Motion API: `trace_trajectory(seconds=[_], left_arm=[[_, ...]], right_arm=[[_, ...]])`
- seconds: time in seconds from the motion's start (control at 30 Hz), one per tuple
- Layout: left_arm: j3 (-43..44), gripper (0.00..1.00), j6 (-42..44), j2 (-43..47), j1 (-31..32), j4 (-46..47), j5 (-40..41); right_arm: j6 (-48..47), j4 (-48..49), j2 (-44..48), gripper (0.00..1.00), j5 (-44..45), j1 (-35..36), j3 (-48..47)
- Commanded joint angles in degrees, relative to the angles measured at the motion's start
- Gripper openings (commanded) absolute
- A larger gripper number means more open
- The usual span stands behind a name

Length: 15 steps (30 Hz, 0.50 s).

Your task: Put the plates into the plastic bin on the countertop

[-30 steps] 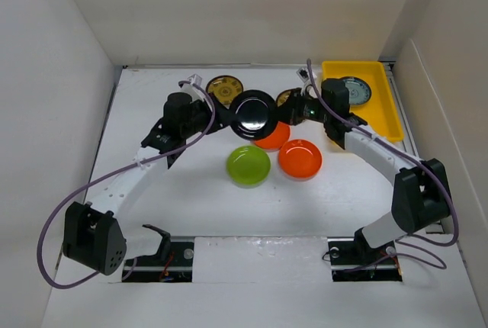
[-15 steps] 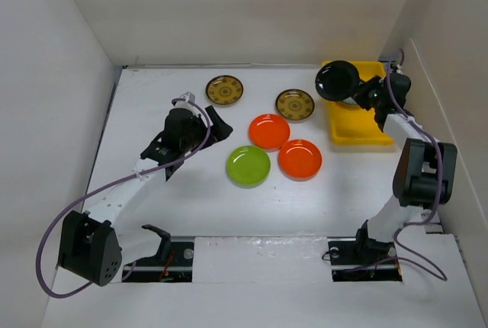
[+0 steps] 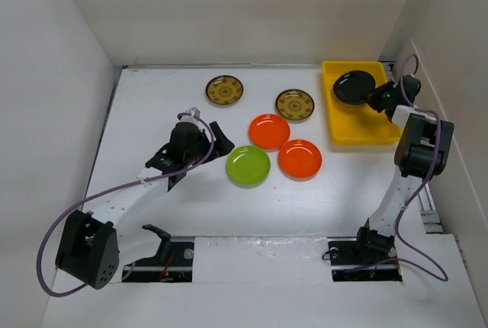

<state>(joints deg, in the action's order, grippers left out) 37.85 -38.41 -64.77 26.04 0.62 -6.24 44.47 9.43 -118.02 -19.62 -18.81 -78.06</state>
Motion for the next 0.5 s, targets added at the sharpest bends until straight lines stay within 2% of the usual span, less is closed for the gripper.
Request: trace_trajectory(seconds=[0.0,0.07,0.1,0.13,0.17,0.2,0.37,0.47], left_arm=[[-1.45,1.0,0.44,0.7,0.06,3.94,-0.26],[-2.07,1.0,0.44,0.0,0.06,4.47,-0.26],[-2.07,1.0,0.44,-0.61,0.06,4.47,-0.26],[-2.07,1.0,0.44,-1.14,0.06,4.47,-0.79],[-2.6,1.0,0.44,-1.14,0.06,4.47,-0.79],[-2.6,1.0,0.44,-1.14,0.06,4.47,-0.79],[-3.83,1.0,0.44,-2.37,0.06,3.95,-0.27],[-5.14,1.0,0.44,-4.04,0.06,5.52,-0.87]], right_arm=[[0.36,2.87,-1.33,0.26,-2.35,-0.35,-4.2],[0.36,2.87,-1.34,0.46,-3.41,-0.35,-4.2],[0.36,2.87,-1.34,0.69,-3.41,-0.35,-4.2],[0.36,2.87,-0.73,0.78,-3.41,-0.35,-4.2],[0.36,2.87,-0.03,0.82,-3.41,-0.35,-3.59],[-0.25,2.87,0.76,1.0,-3.41,0.17,-2.72],[-0.79,2.87,12.61,1.0,-0.78,0.7,4.31],[-1.48,-1.85,20.16,1.0,4.22,2.98,8.36]])
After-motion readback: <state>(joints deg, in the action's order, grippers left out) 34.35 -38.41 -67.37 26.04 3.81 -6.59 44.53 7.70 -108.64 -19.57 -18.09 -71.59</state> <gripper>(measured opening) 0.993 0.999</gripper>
